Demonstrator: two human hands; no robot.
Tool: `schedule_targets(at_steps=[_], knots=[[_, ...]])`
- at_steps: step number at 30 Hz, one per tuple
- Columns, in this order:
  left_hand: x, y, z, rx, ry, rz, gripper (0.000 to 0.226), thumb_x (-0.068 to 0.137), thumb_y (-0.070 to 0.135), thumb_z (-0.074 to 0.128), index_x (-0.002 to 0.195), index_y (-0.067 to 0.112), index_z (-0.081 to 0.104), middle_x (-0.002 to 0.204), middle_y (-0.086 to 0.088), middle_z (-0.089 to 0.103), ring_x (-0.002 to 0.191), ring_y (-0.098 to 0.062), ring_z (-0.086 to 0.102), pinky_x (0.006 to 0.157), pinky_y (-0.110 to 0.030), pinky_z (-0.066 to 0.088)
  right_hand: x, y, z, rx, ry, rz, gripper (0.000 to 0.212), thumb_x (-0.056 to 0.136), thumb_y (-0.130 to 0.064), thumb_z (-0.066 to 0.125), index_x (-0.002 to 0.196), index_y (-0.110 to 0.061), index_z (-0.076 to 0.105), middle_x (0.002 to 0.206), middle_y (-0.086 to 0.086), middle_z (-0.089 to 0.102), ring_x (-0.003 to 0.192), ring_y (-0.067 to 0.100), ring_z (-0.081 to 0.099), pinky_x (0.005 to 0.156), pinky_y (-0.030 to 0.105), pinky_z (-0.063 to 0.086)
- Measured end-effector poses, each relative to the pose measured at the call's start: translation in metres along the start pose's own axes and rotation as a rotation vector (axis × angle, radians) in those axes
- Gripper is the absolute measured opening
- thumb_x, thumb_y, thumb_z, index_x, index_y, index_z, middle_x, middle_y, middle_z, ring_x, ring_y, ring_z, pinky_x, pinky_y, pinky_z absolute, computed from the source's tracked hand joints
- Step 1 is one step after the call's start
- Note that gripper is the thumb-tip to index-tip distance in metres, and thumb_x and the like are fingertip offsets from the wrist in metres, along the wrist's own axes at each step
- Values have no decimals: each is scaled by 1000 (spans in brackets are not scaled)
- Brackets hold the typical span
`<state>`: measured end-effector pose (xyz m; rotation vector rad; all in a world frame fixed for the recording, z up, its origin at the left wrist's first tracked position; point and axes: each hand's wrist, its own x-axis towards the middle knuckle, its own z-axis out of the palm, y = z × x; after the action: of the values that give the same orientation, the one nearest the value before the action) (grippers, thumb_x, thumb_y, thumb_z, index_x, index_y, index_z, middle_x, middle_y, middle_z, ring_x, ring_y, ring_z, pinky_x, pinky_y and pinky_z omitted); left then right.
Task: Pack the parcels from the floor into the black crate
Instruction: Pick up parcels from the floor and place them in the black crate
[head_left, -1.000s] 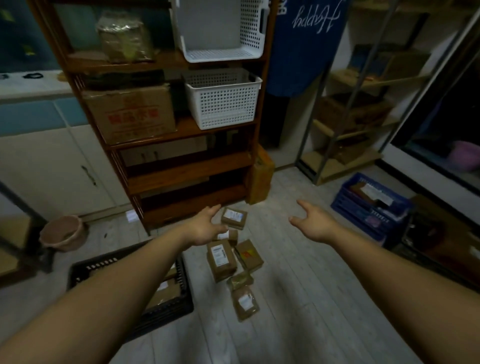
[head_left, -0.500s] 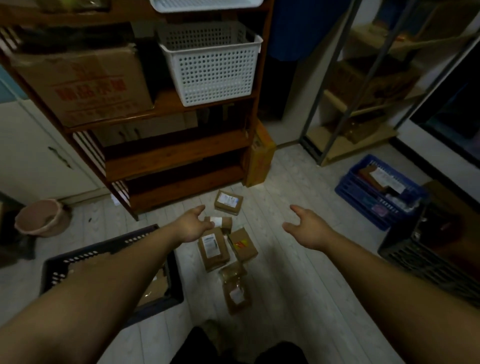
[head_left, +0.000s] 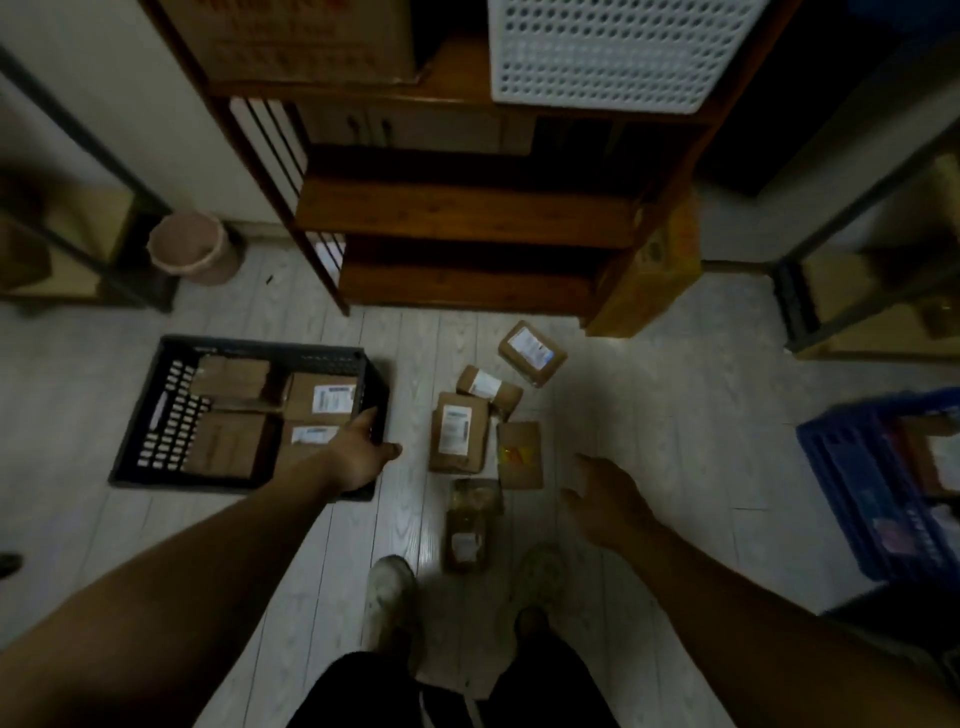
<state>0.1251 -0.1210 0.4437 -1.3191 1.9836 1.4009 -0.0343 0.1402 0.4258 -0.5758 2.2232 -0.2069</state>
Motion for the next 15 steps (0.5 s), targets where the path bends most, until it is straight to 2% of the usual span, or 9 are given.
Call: schedule_targets(at_steps=[3, 5, 9, 11, 15], knots=[[33, -9, 20, -83, -20, -52, 64, 90, 16, 57, 144, 13, 25, 138, -18, 44, 119, -35, 49, 99, -52, 43, 44, 3, 8, -39, -66, -96, 49, 94, -37, 48, 139, -20, 37, 137, 12, 46, 120, 29, 47, 90, 32, 39], [63, -18, 34, -139, -32, -89, 63, 89, 16, 58, 144, 13, 27, 136, -19, 46, 118, -35, 50, 100, -51, 43, 76, 8, 18, -4, -74, -91, 48, 93, -38, 51, 136, -20, 39, 133, 11, 49, 115, 27, 51, 80, 26, 35], [130, -48, 65, -149, -40, -170, 73, 87, 27, 62, 146, 20, 20, 140, -15, 42, 123, -36, 46, 103, -49, 40, 144, 17, 50, 152, -157, 29, 62, 91, -41, 55, 144, -23, 29, 141, 7, 43, 123, 25, 47, 83, 27, 35], [169, -70, 80, -164, -43, -185, 72, 86, 33, 62, 146, 22, 23, 142, -12, 41, 123, -33, 45, 102, -46, 41, 184, 20, 74, 180, -196, 39, 61, 92, -40, 55, 144, -23, 30, 142, 7, 43, 124, 25, 46, 88, 29, 37], [251, -118, 111, -184, -16, -202, 73, 84, 36, 62, 146, 24, 24, 148, -8, 35, 128, -27, 41, 100, -37, 40, 265, 25, 135, 242, -254, 57, 57, 93, -39, 53, 143, -24, 32, 139, 8, 44, 118, 25, 47, 85, 30, 37]])
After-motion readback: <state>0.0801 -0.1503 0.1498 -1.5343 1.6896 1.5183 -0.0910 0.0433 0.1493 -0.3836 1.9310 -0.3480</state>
